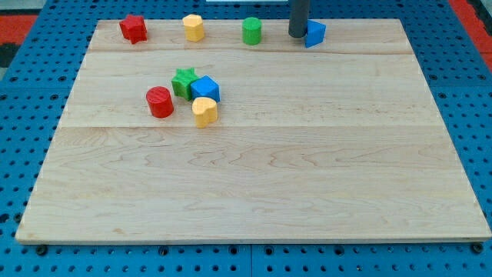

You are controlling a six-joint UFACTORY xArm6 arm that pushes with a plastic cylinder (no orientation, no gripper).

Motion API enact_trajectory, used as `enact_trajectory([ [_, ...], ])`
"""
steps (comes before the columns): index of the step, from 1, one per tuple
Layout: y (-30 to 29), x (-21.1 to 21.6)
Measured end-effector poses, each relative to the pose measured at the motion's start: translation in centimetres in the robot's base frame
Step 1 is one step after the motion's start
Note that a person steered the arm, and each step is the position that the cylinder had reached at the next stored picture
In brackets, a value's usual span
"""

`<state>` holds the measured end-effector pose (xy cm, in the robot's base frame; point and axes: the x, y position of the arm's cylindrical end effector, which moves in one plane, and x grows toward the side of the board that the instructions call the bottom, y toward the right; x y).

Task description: Touch the blue triangle at bottom

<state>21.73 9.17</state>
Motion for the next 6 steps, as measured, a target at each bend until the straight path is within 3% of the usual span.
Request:
enact_trajectory([
  [2, 1.9, 4.8],
  [3, 6.8, 4.9],
  [6, 4.5, 3.3],
])
